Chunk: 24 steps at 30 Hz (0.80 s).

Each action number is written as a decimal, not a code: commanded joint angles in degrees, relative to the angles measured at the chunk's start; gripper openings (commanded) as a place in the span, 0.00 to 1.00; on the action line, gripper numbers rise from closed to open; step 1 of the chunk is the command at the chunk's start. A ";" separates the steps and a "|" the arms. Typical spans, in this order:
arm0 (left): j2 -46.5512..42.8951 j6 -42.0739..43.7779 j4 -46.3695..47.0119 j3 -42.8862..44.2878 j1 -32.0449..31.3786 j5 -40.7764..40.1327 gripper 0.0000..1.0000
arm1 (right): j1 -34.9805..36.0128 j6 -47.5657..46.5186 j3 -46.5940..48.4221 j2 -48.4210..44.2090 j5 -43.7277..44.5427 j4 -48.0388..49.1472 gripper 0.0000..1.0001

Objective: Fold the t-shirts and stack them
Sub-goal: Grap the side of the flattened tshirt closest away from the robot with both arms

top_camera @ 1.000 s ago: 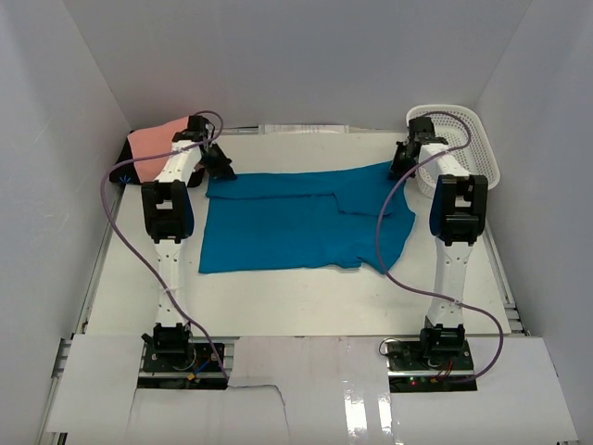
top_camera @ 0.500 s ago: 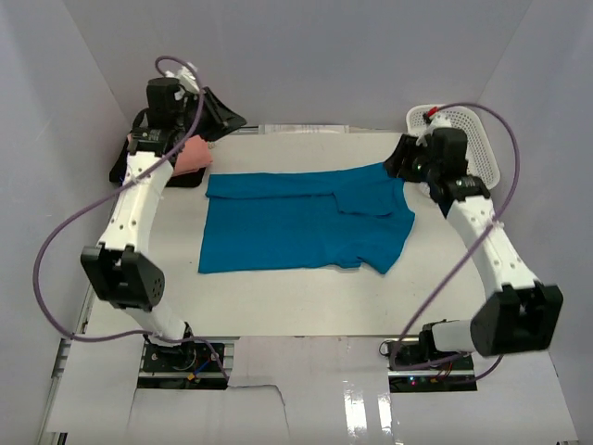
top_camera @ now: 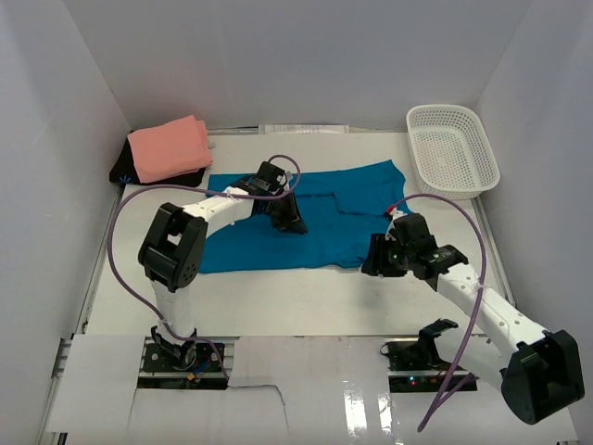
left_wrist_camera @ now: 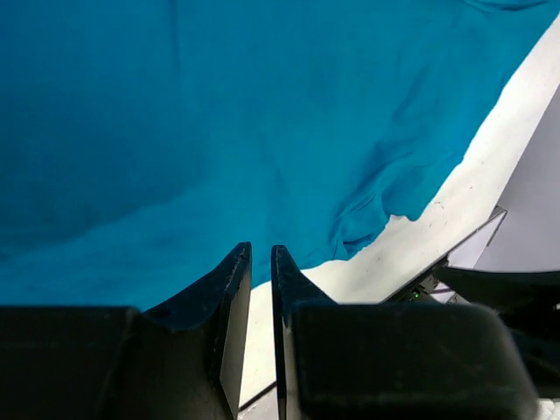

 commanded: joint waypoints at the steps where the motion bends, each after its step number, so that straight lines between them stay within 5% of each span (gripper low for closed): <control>1: -2.85 -0.34 3.44 2.30 -1.25 -0.43 0.26 | 2.79 0.49 -1.12 -1.31 -0.32 2.30 0.53; 9: 1.20 -0.16 3.97 2.74 -2.48 -0.52 0.25 | 9.04 -8.10 2.74 2.37 2.76 3.61 0.52; 12: 0.50 0.19 3.97 2.39 -2.48 -0.78 0.26 | 10.80 -12.25 3.80 2.29 4.08 5.90 0.63; 17: -0.21 0.45 3.70 1.77 -2.48 -1.05 0.27 | 11.59 -22.78 2.75 3.16 6.89 13.19 0.62; 24: -0.38 0.63 3.53 2.30 -2.48 -0.61 0.27 | 11.50 -26.06 6.52 12.29 7.69 11.09 0.54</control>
